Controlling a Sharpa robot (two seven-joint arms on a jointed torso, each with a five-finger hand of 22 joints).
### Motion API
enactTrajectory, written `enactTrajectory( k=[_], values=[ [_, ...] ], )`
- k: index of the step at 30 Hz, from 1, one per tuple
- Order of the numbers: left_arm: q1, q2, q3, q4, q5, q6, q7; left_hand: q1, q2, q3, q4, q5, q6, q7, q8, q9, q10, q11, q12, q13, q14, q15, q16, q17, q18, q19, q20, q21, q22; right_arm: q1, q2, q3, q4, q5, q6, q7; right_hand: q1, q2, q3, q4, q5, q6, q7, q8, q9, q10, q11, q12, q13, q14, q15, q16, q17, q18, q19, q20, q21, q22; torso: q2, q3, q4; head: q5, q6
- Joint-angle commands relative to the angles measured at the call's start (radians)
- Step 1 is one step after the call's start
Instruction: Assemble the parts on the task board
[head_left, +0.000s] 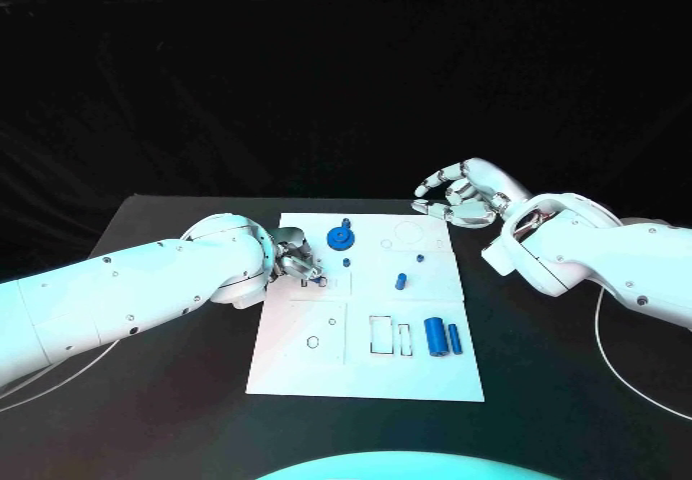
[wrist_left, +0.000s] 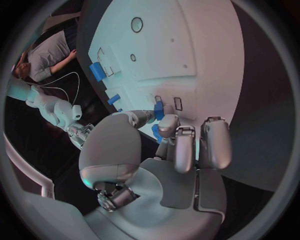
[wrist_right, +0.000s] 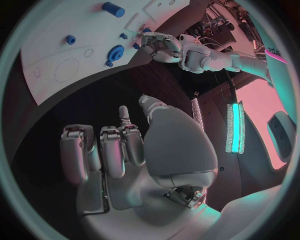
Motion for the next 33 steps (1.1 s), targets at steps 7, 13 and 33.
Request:
enactTrajectory(
  k=[7, 13, 33],
  values=[
    [-0.002, 0.003, 0.001, -0.001, 0.028, -0.047, 0.021, -0.003, 0.010, 0.182, -0.185, -0.003, 0.007, -0.006, 0.003, 0.001, 0.014, -0.001, 0.010, 0.009, 0.102, -0.010, 0.001, 0.255, -0.016, 0.003, -0.008, 0.004, 0.004, -0.002, 0.001, 0.000, -0.001, -0.001, 0.008, 0.007, -0.010, -0.002, 0.001, 0.006, 0.003, 0.005, 0.000, 0.003, -0.001, 0.004, -0.004, -0.002, 0.140, 0.091, -0.006, -0.004, 0.189, -0.005, 0.050, -0.005, -0.005, 0.189, -0.001, 0.0009, -0.0012, 0.005, -0.002],
    [-0.002, 0.010, 0.001, -0.007, 0.030, -0.018, 0.016, -0.007, 0.007, 0.178, -0.184, -0.009, 0.011, -0.009, 0.004, 0.003, 0.017, -0.002, 0.012, 0.009, 0.102, -0.012, 0.002, 0.256, -0.016, 0.003, -0.009, 0.004, 0.004, -0.003, 0.001, 0.000, -0.002, -0.001, 0.008, 0.007, -0.012, -0.001, 0.002, 0.008, 0.005, 0.006, -0.001, 0.005, -0.001, 0.004, -0.005, -0.002, 0.140, 0.091, -0.006, -0.005, 0.188, -0.004, 0.050, -0.006, -0.007, 0.188, -0.001, 0.0008, -0.0022, 0.004, -0.004],
    [-0.011, 0.031, 0.000, -0.022, 0.009, -0.010, 0.009, -0.007, -0.002, 0.112, -0.169, -0.026, 0.034, -0.023, 0.000, 0.005, 0.040, -0.014, 0.025, 0.026, 0.103, -0.021, 0.003, 0.258, -0.017, 0.006, -0.016, 0.005, 0.010, -0.005, 0.002, 0.000, -0.003, 0.000, 0.008, 0.008, -0.015, 0.000, 0.003, 0.009, 0.006, 0.007, -0.001, 0.006, 0.000, 0.004, -0.005, -0.002, 0.140, 0.091, -0.006, -0.005, 0.188, -0.004, 0.049, -0.006, -0.007, 0.188, 0.000, 0.0015, -0.0014, 0.002, -0.003]
  ],
)
